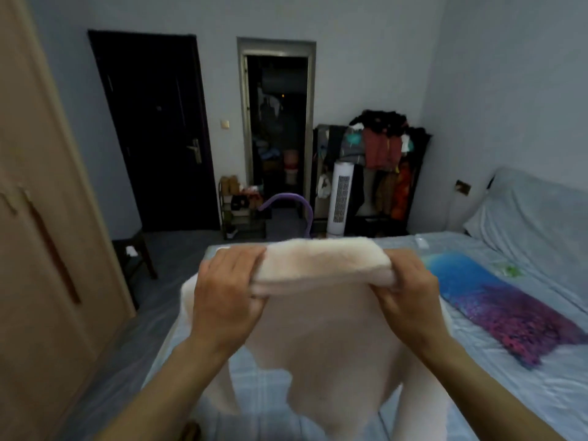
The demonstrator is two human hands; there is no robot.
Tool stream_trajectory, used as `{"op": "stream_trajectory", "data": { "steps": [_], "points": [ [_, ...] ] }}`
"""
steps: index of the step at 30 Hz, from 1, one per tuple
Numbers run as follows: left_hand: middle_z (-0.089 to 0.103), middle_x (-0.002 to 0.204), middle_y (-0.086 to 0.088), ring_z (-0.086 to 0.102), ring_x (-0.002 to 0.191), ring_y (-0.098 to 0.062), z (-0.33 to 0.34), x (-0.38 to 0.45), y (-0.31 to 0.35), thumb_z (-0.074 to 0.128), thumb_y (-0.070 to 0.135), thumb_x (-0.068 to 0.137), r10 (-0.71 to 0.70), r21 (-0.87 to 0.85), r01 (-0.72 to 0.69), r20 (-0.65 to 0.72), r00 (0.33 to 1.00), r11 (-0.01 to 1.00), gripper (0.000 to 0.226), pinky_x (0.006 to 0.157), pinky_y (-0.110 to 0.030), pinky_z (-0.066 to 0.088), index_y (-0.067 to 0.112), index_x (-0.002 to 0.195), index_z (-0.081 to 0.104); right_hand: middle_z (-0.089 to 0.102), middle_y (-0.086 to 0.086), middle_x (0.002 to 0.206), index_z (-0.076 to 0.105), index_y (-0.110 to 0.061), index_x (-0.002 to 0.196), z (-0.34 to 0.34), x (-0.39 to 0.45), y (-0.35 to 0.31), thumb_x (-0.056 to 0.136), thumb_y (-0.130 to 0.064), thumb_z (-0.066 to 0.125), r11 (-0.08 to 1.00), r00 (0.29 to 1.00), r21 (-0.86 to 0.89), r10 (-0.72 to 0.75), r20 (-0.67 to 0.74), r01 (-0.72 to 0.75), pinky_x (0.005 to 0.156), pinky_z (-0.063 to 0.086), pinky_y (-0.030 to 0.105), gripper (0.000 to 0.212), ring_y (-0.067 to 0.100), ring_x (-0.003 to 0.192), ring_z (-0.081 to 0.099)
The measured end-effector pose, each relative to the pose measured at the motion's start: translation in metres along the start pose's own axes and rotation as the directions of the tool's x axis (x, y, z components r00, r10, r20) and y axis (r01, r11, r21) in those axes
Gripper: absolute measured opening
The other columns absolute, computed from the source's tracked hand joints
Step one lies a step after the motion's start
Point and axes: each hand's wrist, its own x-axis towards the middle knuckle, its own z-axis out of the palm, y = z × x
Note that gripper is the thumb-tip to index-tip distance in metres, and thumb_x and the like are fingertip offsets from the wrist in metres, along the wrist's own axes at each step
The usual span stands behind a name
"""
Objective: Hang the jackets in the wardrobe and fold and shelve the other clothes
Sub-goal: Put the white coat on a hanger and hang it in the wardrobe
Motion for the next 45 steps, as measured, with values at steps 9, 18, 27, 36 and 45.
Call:
{"op": "stream_trajectory", "data": {
  "steps": [9, 18, 27, 36, 45],
  "points": [
    [0.05, 0.142, 0.003, 0.042, 0.132, -0.016, -0.121, 0.076, 0.052, 0.05, 0.052, 0.089, 0.132, -0.042, -0.128, 0.133, 0.982, 0.991, 0.062, 0.109, -0.039, 0.034, 0.024, 0.144, 0.043, 0.061, -0.004, 0.09, 0.064, -0.016, 0.1, -0.021, -0.007, -0.035, 0.081, -0.014, 0.062, 0.999, 1.0, 0.041, 0.021, -0.002, -0.021, 0.07, 0.04, 0.019, 0.019, 0.013, 0.08, 0.055],
    [0.061, 0.081, 0.01, 0.057, 0.073, -0.005, -0.104, 0.074, 0.061, 0.064, 0.022, 0.094, 0.12, -0.149, -0.059, 0.444, 0.888, 0.987, 0.004, 0.066, -0.021, 0.043, 0.023, 0.09, 0.065, 0.062, -0.004, 0.09, 0.065, -0.017, 0.098, -0.03, -0.032, -0.055, 0.078, -0.003, 0.066, 0.997, 0.994, 0.038, 0.068, 0.082, -0.071, 0.071, 0.046, 0.029, 0.024, 0.015, 0.081, 0.057],
    [0.061, 0.084, 0.011, 0.057, 0.078, -0.005, -0.103, 0.068, 0.086, 0.058, 0.024, 0.097, 0.157, -0.145, -0.106, 0.409, 0.899, 0.984, 0.009, 0.071, -0.026, 0.046, 0.026, 0.088, 0.057, 0.06, -0.004, 0.091, 0.063, -0.02, 0.1, -0.045, -0.043, -0.061, 0.079, -0.012, 0.07, 0.998, 0.992, 0.013, 0.054, 0.116, -0.055, 0.07, 0.042, 0.023, 0.024, 0.014, 0.08, 0.056],
    [0.057, 0.075, 0.014, 0.056, 0.069, -0.003, -0.129, 0.093, 0.101, 0.063, 0.021, 0.095, 0.27, -0.186, -0.229, 0.245, 0.931, 0.956, 0.004, 0.068, -0.026, 0.049, 0.018, 0.091, 0.063, 0.052, 0.004, 0.127, 0.056, -0.017, 0.131, -0.071, -0.035, -0.074, 0.083, -0.059, 0.059, 0.979, 0.991, -0.178, -0.082, 0.107, 0.1, 0.097, 0.04, 0.038, 0.064, 0.021, 0.115, 0.049],
    [0.058, 0.074, 0.016, 0.057, 0.069, -0.002, -0.138, 0.091, 0.104, 0.064, 0.019, 0.094, 0.292, -0.188, -0.255, 0.203, 0.935, 0.948, 0.004, 0.067, -0.022, 0.045, 0.016, 0.092, 0.066, 0.065, -0.013, 0.096, 0.066, -0.024, 0.111, -0.067, 0.023, -0.089, 0.089, -0.05, 0.062, 0.988, 0.919, 0.148, -0.013, 0.394, -0.05, 0.076, 0.047, 0.018, 0.034, 0.003, 0.088, 0.06]
  ]
}}
